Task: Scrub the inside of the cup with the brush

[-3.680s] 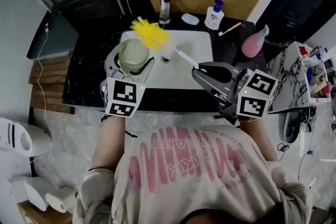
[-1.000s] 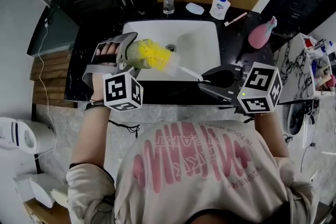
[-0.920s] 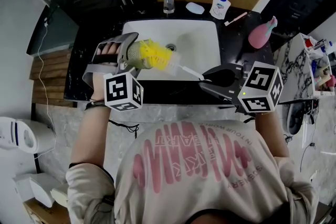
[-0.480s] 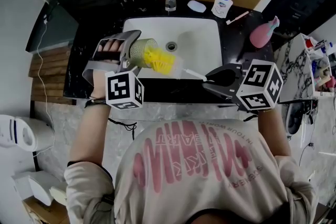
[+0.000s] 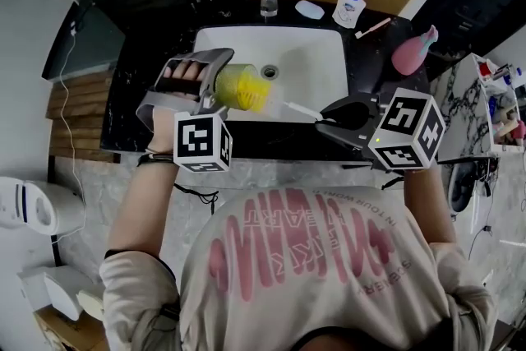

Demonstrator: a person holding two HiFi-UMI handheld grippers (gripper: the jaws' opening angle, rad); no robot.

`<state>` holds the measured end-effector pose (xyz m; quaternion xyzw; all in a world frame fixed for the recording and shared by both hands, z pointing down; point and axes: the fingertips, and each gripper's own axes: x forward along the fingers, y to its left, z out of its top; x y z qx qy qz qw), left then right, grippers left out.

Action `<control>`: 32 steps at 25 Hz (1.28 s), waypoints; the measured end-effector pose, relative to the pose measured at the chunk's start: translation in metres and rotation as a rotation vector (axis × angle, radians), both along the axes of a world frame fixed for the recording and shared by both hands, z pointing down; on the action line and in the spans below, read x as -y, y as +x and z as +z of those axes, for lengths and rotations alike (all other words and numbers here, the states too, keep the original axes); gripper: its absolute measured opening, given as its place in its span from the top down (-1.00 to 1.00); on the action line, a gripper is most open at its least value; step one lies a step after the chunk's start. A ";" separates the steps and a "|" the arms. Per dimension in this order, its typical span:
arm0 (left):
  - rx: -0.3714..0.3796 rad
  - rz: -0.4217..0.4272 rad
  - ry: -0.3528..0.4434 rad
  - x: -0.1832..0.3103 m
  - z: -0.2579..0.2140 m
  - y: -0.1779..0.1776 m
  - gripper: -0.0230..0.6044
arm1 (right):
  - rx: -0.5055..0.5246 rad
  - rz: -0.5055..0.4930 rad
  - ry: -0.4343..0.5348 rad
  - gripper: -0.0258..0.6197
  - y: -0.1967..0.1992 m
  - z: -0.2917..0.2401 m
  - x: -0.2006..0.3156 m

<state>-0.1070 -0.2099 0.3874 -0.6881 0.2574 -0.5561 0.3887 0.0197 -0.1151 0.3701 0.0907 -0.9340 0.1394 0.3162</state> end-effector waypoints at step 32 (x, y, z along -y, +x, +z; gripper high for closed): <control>0.104 0.077 -0.009 -0.004 0.004 0.023 -0.27 | 0.064 -0.009 0.188 0.77 -0.017 -0.045 0.011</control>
